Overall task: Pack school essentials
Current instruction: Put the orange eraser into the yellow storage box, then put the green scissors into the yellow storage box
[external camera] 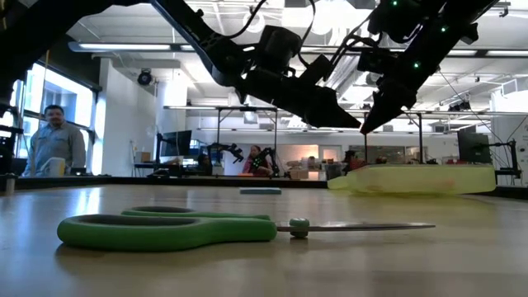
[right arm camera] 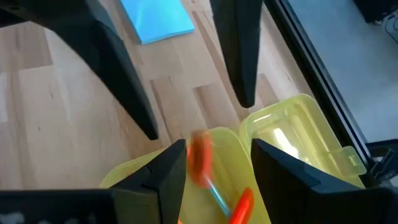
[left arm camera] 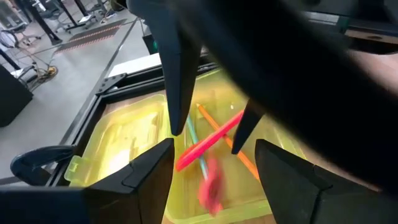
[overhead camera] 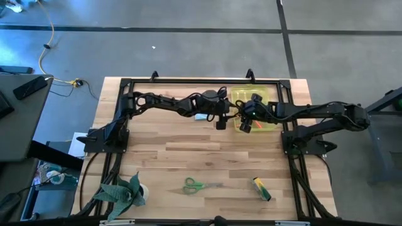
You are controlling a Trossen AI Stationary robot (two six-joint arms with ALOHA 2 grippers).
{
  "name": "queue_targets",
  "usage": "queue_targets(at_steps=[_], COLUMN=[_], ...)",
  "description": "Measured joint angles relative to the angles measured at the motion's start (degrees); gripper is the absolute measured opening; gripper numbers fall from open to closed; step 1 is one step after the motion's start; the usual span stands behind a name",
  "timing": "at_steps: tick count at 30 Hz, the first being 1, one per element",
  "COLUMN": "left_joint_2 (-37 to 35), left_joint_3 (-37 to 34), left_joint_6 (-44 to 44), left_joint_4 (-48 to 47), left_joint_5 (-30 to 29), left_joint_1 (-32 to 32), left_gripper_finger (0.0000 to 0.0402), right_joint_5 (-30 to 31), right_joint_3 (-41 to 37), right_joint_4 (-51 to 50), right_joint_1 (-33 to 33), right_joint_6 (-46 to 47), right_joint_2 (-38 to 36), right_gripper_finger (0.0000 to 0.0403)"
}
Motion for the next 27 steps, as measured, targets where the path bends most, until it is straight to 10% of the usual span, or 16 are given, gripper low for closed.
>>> queue_targets(at_steps=[11, 27], left_joint_2=[-0.1, -10.8], left_joint_3=[0.0, -0.1], left_joint_6=[0.5, 2.2], left_joint_4=[-3.6, -42.2], left_joint_5=[-4.7, -13.7], left_joint_1=[0.0, -1.0], left_gripper_finger=[0.0213, 0.0213], right_joint_5=[1.3, -2.6], right_joint_3=[0.0, 0.0], right_joint_4=[-2.0, -3.0], right_joint_1=[0.0, 0.0], right_joint_6=[3.6, 10.5], right_joint_2=[0.0, -0.1], right_gripper_finger=[0.0171, 0.0171])
